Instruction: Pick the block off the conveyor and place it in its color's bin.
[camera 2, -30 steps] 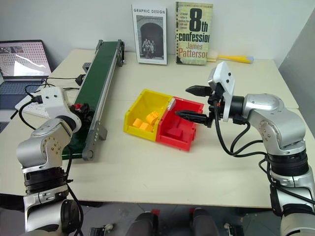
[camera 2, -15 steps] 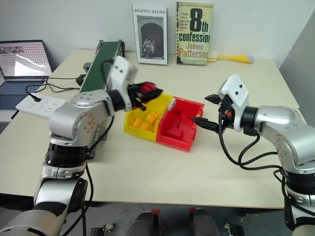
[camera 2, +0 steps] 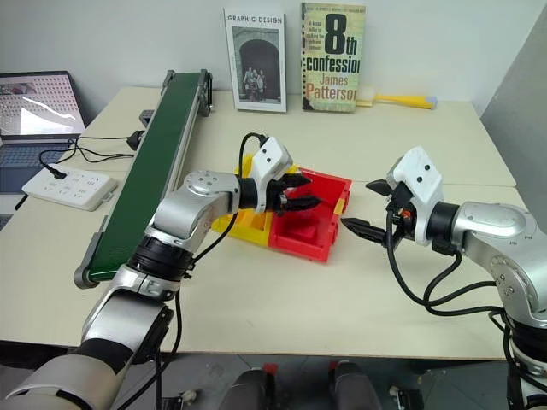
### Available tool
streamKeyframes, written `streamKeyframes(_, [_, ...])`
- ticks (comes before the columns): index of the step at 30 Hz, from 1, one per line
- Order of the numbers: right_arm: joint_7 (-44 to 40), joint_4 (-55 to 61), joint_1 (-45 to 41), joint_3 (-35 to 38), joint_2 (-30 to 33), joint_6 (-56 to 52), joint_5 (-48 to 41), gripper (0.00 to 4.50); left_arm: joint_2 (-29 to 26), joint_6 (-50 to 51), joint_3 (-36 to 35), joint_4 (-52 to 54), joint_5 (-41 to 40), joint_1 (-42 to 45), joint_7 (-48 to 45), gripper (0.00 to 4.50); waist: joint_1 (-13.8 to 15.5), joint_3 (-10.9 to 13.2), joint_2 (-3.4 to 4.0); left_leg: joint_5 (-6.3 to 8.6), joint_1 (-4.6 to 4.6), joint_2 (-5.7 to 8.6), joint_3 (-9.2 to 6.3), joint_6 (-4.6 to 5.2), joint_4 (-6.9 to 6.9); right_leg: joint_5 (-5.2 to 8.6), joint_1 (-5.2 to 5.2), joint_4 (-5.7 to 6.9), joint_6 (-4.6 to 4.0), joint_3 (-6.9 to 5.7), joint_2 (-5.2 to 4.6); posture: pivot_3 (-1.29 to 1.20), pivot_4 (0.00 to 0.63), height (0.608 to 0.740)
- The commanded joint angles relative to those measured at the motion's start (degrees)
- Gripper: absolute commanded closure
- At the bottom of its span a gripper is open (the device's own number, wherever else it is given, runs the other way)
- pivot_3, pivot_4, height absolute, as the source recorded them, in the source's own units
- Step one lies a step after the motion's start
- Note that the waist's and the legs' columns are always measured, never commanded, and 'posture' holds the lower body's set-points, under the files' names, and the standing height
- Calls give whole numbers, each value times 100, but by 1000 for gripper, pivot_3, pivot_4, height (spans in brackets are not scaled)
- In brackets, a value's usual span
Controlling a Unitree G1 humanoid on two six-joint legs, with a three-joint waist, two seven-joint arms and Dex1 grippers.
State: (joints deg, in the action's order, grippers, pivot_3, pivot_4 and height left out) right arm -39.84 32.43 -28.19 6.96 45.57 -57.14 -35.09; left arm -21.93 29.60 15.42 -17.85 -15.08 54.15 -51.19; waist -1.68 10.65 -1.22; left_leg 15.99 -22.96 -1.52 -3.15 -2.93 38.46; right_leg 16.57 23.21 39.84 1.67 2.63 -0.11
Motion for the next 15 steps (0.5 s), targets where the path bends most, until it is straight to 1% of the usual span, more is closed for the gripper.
streamKeyframes(1, [23,66,-65,127,111,105,-22,0,-248,-62,-357,156,-58,208,-260,656,-4,0,0,0,1,0,0,0,0,0,0,2,0,0,0,0,150,740])
streamKeyframes(2, [10,32,-81,110,123,132,-8,0,-330,-56,-398,186,-52,209,-303,443,-9,0,0,0,2,0,1,0,0,0,0,2,0,1,0,0,150,740])
streamKeyframes(4, [-92,-102,-155,43,189,245,55,0,-752,47,-588,360,-75,168,-496,132,-34,0,0,0,3,-2,0,0,-1,0,0,3,0,1,2,0,150,740])
streamKeyframes(5, [-125,-146,-178,23,214,286,72,0,-892,74,-639,417,-79,149,-553,63,-48,0,0,0,4,-3,2,0,-2,0,3,4,0,2,3,0,150,740])
streamKeyframes(7, [-247,-310,-261,-62,292,432,141,0,-1386,22,-732,604,24,-19,-690,63,-49,0,1,0,5,-6,2,0,-5,0,4,4,0,3,5,0,150,740])
streamKeyframes(8, [-317,-411,-314,-114,317,513,177,0,-1718,18,-831,794,7,-200,-876,63,-67,1,1,0,5,-6,-1,0,-5,0,4,5,0,-1,5,0,150,740])
streamKeyframes(11, [-553,-724,-475,-304,381,795,312,0,-2501,293,-1179,1377,-244,-679,-1272,63,-84,1,2,0,7,-8,3,0,-12,0,5,4,0,3,4,0,150,740])
streamKeyframes(15, [-735,-1035,-629,-506,317,1071,438,0,-3020,570,-1635,1928,-459,-1249,-1302,63,-61,1,1,0,5,-9,3,0,-8,1,5,2,0,0,2,0,150,740])
